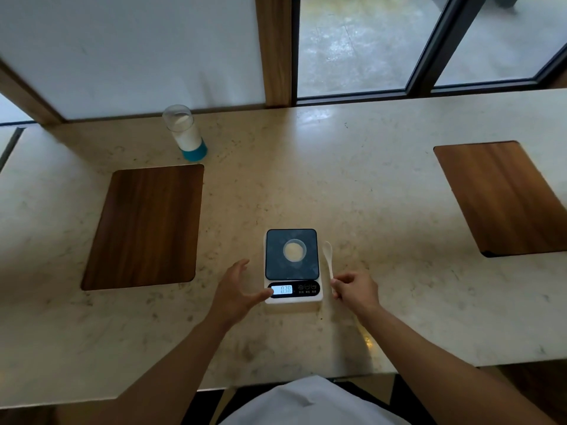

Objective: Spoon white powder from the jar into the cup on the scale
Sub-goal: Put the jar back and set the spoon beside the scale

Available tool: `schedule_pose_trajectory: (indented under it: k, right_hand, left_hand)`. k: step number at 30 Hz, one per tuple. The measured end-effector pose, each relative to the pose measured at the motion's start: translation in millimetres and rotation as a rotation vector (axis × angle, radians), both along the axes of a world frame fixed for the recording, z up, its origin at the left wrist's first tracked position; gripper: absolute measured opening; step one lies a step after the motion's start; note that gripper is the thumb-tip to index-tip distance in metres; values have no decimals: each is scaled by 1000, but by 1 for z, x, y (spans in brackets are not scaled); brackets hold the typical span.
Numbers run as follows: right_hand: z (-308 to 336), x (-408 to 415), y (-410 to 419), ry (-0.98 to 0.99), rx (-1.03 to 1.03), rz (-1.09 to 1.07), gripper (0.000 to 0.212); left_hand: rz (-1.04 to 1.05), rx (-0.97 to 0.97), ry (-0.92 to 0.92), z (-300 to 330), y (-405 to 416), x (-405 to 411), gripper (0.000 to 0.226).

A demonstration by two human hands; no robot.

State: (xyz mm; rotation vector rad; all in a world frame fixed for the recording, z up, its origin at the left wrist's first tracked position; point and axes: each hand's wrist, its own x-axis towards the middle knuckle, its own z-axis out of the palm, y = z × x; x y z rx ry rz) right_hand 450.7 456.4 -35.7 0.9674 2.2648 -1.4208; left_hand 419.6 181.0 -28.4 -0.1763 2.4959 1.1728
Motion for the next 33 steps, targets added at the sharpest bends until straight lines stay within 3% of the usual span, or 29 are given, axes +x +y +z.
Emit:
schedule_pose_trajectory:
  k: [6, 9, 33]
  right_hand:
    - [-8, 5, 0, -39, 49, 13, 16]
    - [-12, 5, -2, -53, 79, 32, 7]
    - [-19, 6, -5, -82, 198, 73, 14]
  left_hand:
    - [-25, -29, -11, -3, -2, 4, 100]
    - [-36, -39, -19, -5, -1, 4, 99]
    - [-78, -139, -69, -25, 1, 16, 105]
